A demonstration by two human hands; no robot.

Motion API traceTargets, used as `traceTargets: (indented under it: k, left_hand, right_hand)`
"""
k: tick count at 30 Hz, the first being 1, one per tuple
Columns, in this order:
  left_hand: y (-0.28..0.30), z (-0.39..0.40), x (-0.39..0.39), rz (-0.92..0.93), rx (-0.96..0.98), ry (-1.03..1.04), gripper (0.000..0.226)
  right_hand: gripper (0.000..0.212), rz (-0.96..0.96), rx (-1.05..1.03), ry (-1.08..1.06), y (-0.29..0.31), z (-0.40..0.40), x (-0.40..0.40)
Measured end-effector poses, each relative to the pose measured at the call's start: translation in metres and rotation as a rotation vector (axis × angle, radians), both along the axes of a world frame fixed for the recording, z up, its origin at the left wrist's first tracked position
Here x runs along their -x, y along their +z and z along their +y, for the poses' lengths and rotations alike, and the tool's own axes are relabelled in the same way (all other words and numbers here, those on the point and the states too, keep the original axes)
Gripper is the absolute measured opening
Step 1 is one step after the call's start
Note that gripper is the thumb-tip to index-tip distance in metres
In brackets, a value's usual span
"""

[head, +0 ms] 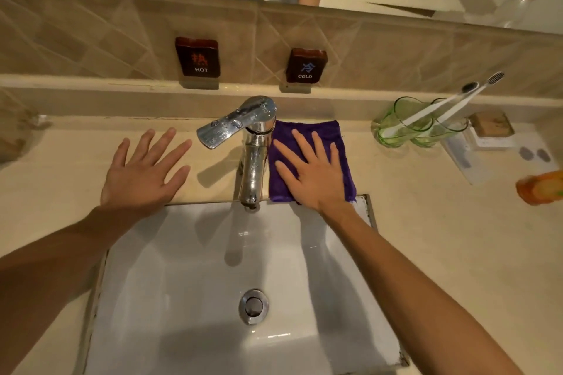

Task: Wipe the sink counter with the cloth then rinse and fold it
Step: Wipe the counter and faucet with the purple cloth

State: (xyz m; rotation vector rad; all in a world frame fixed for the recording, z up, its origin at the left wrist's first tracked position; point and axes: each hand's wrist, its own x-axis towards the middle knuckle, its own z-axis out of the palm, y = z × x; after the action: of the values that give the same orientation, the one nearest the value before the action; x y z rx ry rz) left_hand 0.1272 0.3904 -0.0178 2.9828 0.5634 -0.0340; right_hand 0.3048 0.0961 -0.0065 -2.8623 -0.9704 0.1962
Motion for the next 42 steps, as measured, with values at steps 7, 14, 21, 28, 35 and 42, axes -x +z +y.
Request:
traceTargets:
  k: [7,14,21,28,35,42]
  left_hand:
    - [0.0,0.001,-0.001,0.015,0.003,0.016,0.061]
    - [-0.016,-0.004,-0.006,-0.183,-0.167,-0.072,0.054]
    - [-0.01,-0.005,-0.006,-0.174,-0.188,-0.067,0.055]
    - [-0.006,0.001,-0.003,-0.023,-0.067,-0.004,0.06]
    - [-0.002,-0.002,0.0,0.004,0.006,0.052,0.059]
    - [0.0,-0.003,-0.003,0.026,0.004,0.063,0.061]
  right_hand:
    - [0.061,-0.014,0.06,-0.13,0.005,-0.07,-0.049]
    - [0.055,0.003,0.065,-0.211,-0.003,-0.035,-0.034]
    - [0.056,0.031,0.045,0.046,-0.005,0.029,0.003]
    - [0.054,0.012,0.015,0.121,-0.001,0.009,-0.031]
    - [0.058,0.013,0.035,0.16,0.0,-0.018,-0.052]
    - [0.058,0.011,0.039,0.114,0.003,-0.066,-0.059]
